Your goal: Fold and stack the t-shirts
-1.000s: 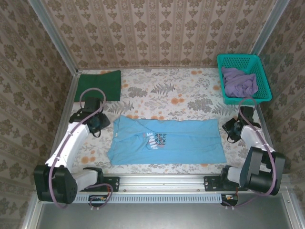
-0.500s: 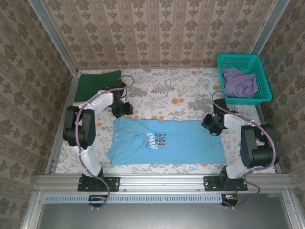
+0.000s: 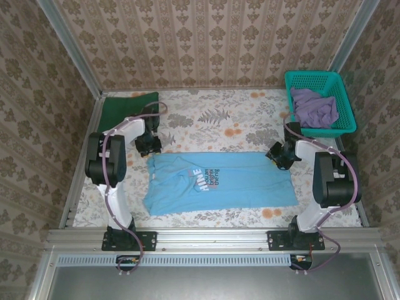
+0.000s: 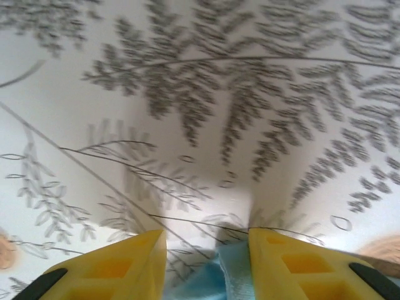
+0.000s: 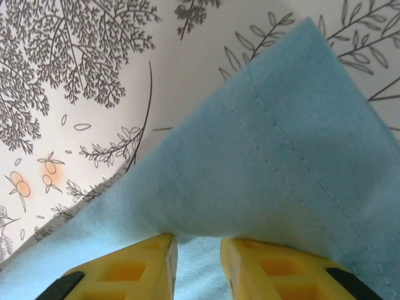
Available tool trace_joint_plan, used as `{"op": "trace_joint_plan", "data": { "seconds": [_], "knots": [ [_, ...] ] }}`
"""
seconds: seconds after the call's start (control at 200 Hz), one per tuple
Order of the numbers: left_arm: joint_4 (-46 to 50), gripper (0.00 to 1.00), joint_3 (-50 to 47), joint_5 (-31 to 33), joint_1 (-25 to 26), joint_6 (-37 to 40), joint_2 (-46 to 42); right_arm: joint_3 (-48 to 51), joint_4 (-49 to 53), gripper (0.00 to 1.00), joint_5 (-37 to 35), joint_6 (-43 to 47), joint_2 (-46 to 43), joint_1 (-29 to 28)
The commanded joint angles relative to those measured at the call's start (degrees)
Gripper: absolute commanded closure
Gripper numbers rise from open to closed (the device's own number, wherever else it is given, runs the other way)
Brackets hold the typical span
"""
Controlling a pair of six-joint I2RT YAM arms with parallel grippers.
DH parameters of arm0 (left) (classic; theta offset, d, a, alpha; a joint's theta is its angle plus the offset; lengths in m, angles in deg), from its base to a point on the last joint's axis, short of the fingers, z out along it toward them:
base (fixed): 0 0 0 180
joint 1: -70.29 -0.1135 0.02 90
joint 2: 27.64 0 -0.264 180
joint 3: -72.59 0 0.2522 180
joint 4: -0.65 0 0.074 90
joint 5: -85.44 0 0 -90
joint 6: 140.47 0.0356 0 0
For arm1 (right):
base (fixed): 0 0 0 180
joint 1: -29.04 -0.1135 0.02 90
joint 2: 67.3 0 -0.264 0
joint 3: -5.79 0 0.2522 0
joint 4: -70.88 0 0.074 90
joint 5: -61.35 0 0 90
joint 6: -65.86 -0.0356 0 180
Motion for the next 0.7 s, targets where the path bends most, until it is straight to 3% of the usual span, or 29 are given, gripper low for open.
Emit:
{"op": "trace_joint_plan", "data": {
  "seconds": [0.0, 0.235, 0.405, 0.59, 0.695],
  "knots": [
    [1.64, 0.59, -0.23, 2.94, -0.69, -1.34, -0.85, 1.41, 2.30, 0.61, -3.73, -1.25, 2.54, 1.68],
    [4.09, 0.53, 5.16, -0.34, -0.55, -2.31, -6.96, 0.75, -2.99, 0.47, 0.16, -1.98, -7.78, 0.20],
    [3.43, 0.53, 6.90, -5.31, 1.34, -1.25, -10.88, 3.33, -14.58, 0.44, 1.04, -3.04, -14.68, -10.42],
    [3.81, 0.62, 9.13, -17.58, 4.65, 3.74, -6.21, -5.79, -17.93, 0.54, 4.61, -2.26, -3.46, -27.24],
    [5.54, 0.67, 9.90, -19.74, 5.00, 4.95, -2.18, -15.66, -15.05, 0.60, 6.52, -0.54, 6.72, -34.40]
  ]
}}
